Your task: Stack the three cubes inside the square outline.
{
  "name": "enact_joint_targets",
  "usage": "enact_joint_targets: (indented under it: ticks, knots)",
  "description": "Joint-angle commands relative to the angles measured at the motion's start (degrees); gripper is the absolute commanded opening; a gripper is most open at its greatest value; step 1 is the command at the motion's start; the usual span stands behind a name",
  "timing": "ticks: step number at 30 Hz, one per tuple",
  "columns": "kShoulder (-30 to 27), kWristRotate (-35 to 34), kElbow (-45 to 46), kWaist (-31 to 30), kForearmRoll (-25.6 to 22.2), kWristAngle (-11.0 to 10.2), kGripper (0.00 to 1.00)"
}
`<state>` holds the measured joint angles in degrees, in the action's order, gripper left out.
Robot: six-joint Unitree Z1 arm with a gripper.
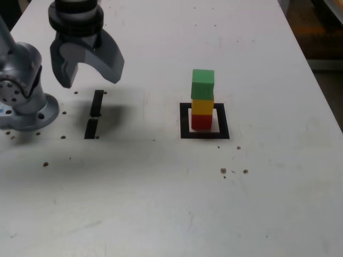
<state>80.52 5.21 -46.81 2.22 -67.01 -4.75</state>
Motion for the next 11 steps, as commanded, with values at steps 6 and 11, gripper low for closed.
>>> enact_joint_targets:
  ticks: [6, 11]
  knots:
    - [-0.12, 1.47, 3.44, 2.23, 3.09, 0.53, 0.92]
    - [-0.15, 1.81, 3.88, 2.59, 3.73, 0.51, 0.92]
